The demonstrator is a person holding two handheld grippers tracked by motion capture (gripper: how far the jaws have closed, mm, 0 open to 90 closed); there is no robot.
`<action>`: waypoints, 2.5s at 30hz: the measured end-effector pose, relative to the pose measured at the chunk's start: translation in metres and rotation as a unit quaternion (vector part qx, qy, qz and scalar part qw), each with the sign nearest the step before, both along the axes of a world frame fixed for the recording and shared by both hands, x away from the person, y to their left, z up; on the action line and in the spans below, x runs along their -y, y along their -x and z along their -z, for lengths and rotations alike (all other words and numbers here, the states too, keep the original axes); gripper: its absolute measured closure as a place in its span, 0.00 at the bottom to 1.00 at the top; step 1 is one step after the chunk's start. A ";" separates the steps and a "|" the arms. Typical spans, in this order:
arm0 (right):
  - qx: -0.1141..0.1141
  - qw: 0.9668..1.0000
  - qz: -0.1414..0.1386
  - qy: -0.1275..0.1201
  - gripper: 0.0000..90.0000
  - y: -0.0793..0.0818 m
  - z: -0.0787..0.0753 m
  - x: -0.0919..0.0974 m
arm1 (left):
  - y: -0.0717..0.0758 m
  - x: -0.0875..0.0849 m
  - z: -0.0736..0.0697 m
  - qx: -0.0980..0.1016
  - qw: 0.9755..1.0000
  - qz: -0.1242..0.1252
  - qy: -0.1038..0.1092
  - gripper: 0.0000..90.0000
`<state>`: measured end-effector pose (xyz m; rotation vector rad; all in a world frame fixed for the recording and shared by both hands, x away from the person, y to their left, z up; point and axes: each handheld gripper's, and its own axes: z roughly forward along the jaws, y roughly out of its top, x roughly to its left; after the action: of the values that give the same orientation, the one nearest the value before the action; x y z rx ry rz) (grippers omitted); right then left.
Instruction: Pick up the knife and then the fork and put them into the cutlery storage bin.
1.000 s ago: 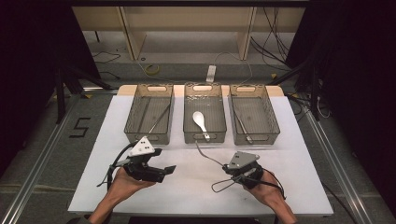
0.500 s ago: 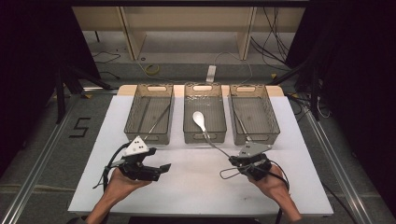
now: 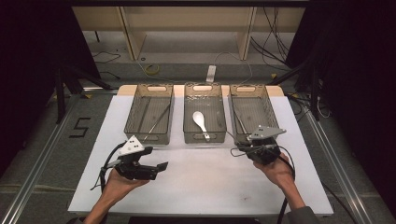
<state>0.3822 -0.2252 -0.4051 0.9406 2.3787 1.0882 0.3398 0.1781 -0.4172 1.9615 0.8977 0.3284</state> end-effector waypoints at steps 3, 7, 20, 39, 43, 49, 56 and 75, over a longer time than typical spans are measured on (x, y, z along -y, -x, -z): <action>0.002 1.000 0.011 -0.005 0.97 -0.009 -0.006 0.003 | 0.000 -0.001 0.000 -0.003 1.000 0.001 0.004 0.18; 0.000 0.999 0.028 -0.016 0.97 -0.022 -0.011 0.008 | 0.001 -0.001 0.000 -0.003 1.000 -0.001 0.007 0.18; -0.016 0.996 0.078 -0.032 0.97 -0.063 -0.019 0.022 | 0.000 -0.006 0.000 -0.002 1.000 -0.012 0.011 0.18; -0.043 0.989 0.138 -0.019 0.97 -0.104 -0.017 0.023 | 0.001 -0.006 -0.001 0.004 1.000 -0.018 0.018 0.17; -0.052 0.987 0.149 -0.021 0.97 -0.109 -0.014 0.026 | 0.001 -0.006 -0.001 0.003 1.000 -0.020 0.022 0.17; -0.062 0.984 0.166 -0.020 0.97 -0.116 -0.008 0.028 | 0.000 -0.006 -0.002 0.006 1.000 -0.019 0.024 0.17; -0.076 0.981 0.177 -0.014 0.97 -0.122 -0.001 0.028 | 0.001 -0.005 -0.002 0.004 0.999 -0.019 0.026 0.17; -0.096 0.972 0.213 -0.008 0.97 -0.128 0.010 0.032 | 0.001 -0.004 -0.001 0.004 1.000 -0.015 0.020 0.17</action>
<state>0.5104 -0.2576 -0.4152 1.5362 2.1605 0.8800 0.3392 0.1819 -0.4160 1.9103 0.9226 0.3332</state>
